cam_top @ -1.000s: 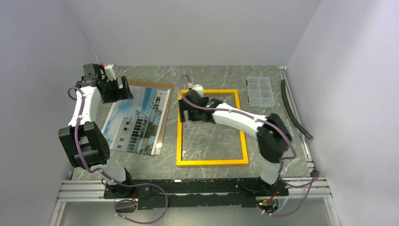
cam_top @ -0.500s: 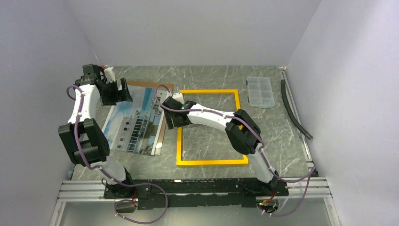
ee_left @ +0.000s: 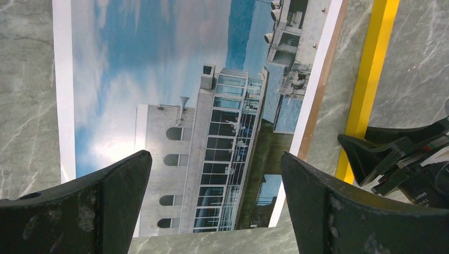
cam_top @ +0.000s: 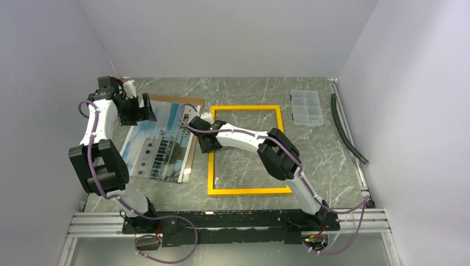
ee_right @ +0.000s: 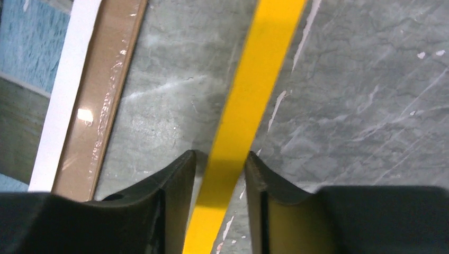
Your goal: Put the photo into the frame
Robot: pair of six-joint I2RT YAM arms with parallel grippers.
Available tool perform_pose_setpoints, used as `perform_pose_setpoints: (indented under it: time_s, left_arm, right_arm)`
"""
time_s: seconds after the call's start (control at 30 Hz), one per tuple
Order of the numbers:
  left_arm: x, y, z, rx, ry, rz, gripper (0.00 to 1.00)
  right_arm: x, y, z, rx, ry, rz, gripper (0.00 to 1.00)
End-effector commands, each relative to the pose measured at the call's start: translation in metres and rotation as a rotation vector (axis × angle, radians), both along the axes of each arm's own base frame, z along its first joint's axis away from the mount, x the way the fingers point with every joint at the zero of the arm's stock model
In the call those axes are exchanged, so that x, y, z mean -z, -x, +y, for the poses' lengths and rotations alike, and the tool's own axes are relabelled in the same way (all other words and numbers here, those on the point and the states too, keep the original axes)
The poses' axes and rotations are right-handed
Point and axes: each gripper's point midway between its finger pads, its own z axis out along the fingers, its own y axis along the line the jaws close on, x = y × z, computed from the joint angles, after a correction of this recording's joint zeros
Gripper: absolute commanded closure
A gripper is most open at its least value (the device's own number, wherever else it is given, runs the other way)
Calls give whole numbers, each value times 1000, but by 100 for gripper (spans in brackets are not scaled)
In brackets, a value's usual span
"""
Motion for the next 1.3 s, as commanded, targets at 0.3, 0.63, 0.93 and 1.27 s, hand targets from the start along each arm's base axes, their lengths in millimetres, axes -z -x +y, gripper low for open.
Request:
perform_pose_setpoints:
  time_s: [0.3, 0.63, 0.93, 1.27]
  left_arm:
    - [-1, 12, -10, 65, 29, -7, 2]
    - [-17, 24, -36, 139, 72, -62, 2]
    - [-63, 30, -103, 289, 106, -136, 2]
    - [-128, 45, -139, 378, 139, -276, 2]
  right_arm:
    - [-144, -27, 29, 76, -378, -74, 86]
    - [-313, -23, 40, 76, -885, -20, 87]
    - [-366, -17, 30, 52, -1195, 127, 87]
    - [-371, -7, 33, -16, -1440, 302, 87]
